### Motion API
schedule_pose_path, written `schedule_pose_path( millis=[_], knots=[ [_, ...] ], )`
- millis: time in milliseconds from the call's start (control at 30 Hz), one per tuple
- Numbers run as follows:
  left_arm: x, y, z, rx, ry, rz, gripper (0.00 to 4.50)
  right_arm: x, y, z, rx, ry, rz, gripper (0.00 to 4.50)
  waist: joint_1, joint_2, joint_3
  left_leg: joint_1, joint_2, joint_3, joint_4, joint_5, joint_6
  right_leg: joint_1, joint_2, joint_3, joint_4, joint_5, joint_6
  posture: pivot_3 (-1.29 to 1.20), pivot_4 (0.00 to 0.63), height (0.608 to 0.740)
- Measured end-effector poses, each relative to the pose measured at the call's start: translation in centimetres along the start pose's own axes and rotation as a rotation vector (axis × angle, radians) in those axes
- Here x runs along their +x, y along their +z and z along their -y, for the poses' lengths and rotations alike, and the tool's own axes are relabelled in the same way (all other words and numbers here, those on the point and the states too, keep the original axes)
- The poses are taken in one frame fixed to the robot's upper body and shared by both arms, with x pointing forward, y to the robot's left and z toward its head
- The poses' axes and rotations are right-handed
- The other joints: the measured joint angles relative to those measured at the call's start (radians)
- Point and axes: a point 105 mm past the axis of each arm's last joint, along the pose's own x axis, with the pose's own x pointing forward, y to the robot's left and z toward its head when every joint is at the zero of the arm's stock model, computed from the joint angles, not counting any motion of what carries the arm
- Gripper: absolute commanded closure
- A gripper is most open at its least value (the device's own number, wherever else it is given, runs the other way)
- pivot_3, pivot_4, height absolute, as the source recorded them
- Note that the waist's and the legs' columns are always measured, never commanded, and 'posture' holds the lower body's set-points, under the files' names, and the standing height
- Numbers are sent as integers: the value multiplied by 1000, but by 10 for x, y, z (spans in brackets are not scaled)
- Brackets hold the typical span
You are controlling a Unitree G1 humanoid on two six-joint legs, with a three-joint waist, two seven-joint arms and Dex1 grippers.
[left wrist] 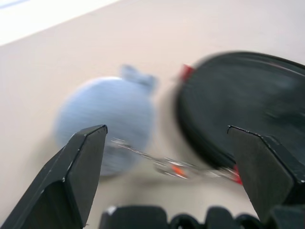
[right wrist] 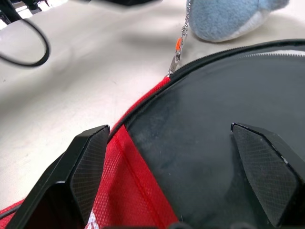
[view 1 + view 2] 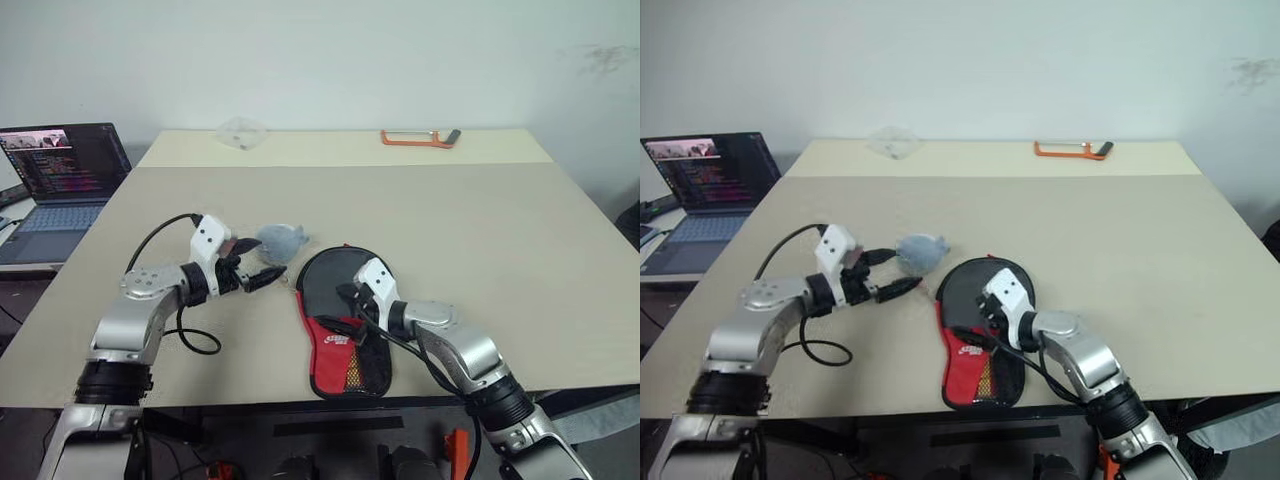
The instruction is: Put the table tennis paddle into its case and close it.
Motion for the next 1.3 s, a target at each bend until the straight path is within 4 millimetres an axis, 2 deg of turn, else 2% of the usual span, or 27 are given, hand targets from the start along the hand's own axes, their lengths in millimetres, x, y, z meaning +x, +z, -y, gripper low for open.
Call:
schedule_pose_path(
  millis=[133, 267, 467, 833, 933, 1200, 1300],
  knots=[
    [9, 6, -34, -76, 141, -5, 19, 1, -1, 1, -23, -25, -7, 0, -1, 0, 0, 0, 0, 0, 0, 0, 0, 0, 0, 0, 0, 0, 0, 0, 150, 740],
    [21, 4, -48, -134, 176, -32, 19, 3, 0, 0, -23, -32, -3, 0, -1, 0, 0, -1, -1, 1, 0, 0, 0, 0, 0, 0, 0, 0, 0, 0, 150, 740],
    [49, -10, -23, -163, -20, -147, 19, 5, 3, -2, -41, -36, 2, 0, -3, -1, 0, -1, -1, 1, 0, 0, 0, -1, 0, 0, 0, 0, 0, 0, 150, 740],
    [49, -32, -9, -82, -149, -249, 19, -5, 16, -2, -122, -45, 27, 0, -18, -1, 0, -1, 0, 1, 1, 0, 0, -1, 0, 0, 1, 0, 0, 0, 150, 740],
    [47, -37, -9, -82, -144, -260, 606, -6, 17, -1, -131, -57, 27, 0, -18, -1, -1, -1, 0, 1, 2, 0, 0, 0, 0, 0, 2, 0, 0, 0, 150, 740],
    [46, -39, -9, -83, -137, -256, 3187, -4, 15, 3, -128, -90, 6, 0, -18, -1, -1, 1, 0, 1, 8, -1, 1, -1, 0, 1, 13, 0, 0, 0, 150, 740],
    [46, -40, -9, -81, -135, -252, 3796, -5, 8, 3, -116, -84, -25, 0, -19, -1, -1, 1, 0, 1, 12, -1, 2, 0, 1, 1, 15, 0, 0, 0, 150, 740]
  ],
)
